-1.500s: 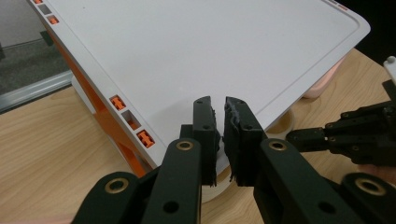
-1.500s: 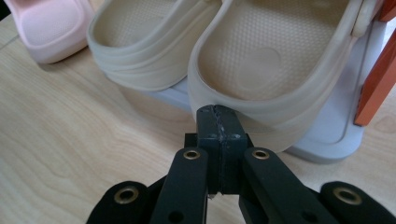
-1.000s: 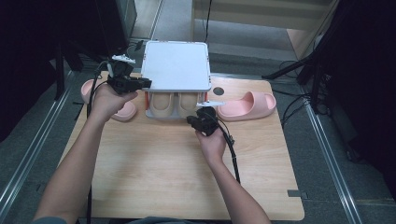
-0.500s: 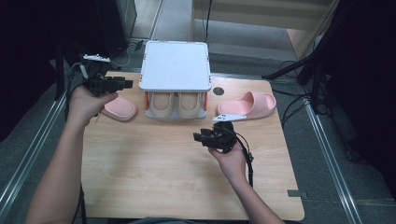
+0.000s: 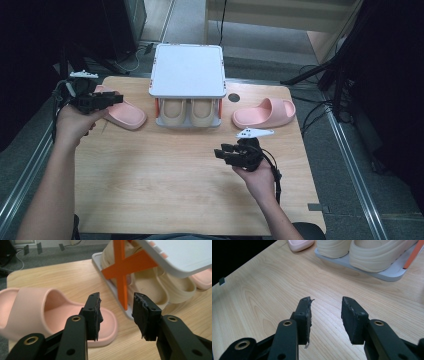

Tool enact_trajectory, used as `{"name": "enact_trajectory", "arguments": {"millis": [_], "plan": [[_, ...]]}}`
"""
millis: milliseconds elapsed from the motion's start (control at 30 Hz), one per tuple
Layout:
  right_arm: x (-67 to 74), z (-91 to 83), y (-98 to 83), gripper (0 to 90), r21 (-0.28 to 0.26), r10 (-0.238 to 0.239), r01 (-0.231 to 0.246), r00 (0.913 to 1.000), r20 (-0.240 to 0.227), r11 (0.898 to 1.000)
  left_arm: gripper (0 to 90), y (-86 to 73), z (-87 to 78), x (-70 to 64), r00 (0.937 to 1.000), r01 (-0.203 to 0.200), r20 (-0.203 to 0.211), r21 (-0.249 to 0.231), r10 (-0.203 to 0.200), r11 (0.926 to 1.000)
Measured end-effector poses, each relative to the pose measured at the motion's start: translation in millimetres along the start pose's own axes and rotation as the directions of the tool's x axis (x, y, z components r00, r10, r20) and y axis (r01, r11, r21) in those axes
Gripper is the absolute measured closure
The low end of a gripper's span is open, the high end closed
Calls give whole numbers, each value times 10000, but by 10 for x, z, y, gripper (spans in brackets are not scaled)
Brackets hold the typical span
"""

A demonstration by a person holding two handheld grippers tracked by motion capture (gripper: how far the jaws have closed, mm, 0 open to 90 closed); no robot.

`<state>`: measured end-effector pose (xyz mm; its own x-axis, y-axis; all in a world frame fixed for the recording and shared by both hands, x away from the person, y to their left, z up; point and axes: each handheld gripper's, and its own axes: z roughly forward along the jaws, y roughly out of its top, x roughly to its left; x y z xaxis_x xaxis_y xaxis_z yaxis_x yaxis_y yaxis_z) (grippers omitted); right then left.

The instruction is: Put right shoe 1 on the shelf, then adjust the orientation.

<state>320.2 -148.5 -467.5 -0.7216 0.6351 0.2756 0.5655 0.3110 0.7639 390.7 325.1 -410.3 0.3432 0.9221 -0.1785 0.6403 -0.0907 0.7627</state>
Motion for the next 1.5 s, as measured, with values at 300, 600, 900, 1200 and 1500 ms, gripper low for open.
{"name": "enact_trajectory", "arguments": {"millis": [300,600,900,1200,1500], "plan": [[12,123,70,610,166,-197,199,9998,-100,9997,871,-209,210,267,9930,644,-995,46,-636,9979],[9,149,38,610,304,-189,188,9998,14,9994,885,-312,520,389,9877,1061,-1195,405,-1006,9935],[-5,90,-43,609,358,-39,30,9997,256,9994,892,-395,762,510,9805,1431,-1466,741,-1311,9869],[-52,50,-94,606,254,254,-261,9993,292,9993,892,-465,878,608,9746,1787,-1544,1009,-1621,9787],[-89,50,-87,605,189,486,-488,9987,152,9986,891,-494,867,613,9759,1676,-1566,916,-1520,9816]]}}
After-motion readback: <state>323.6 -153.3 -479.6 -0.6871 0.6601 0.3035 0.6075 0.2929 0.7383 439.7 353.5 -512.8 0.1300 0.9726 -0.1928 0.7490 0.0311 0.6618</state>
